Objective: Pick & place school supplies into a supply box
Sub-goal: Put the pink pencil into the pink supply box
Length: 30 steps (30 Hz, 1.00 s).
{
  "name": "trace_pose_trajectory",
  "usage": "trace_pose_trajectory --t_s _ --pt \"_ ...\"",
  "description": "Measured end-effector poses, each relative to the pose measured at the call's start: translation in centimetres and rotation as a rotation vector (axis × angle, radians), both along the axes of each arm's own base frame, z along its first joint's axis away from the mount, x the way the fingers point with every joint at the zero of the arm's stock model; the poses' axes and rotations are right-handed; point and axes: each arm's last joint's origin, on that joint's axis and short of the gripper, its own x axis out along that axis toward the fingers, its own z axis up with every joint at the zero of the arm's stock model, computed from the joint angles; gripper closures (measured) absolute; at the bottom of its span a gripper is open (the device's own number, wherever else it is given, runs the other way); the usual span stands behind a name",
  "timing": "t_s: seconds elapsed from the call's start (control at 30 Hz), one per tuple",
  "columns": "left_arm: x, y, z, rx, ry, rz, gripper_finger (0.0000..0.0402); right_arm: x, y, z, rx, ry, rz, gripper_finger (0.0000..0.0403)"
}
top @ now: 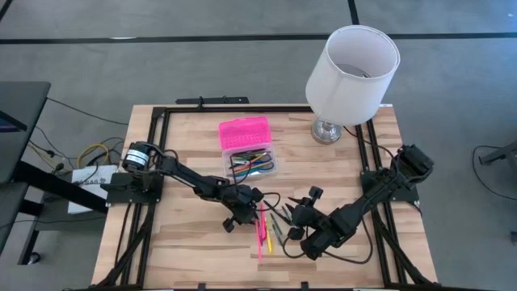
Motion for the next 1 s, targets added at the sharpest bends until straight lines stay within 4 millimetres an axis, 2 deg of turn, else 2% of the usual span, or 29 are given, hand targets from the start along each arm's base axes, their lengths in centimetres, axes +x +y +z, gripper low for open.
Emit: trace_pose_trajectory --t_s 0.4,0.73,1.0 --pt "-0.52 0.11 -0.24 -0.008 0.090 0.029 0.0306 0.02 0.02 0.01 0.003 -0.002 0.000 0.0306" --pt "-0.37 -0.05 -0.21 0.047 0.013 -0.063 0.0306 0.02 0.03 0.01 0.004 -0.002 0.001 0.0306" --pt "-0.37 -0.42 -0.16 0.176 -0.047 -0.114 0.0325 0.03 0.01 0.01 0.004 -0.002 0.000 0.0306"
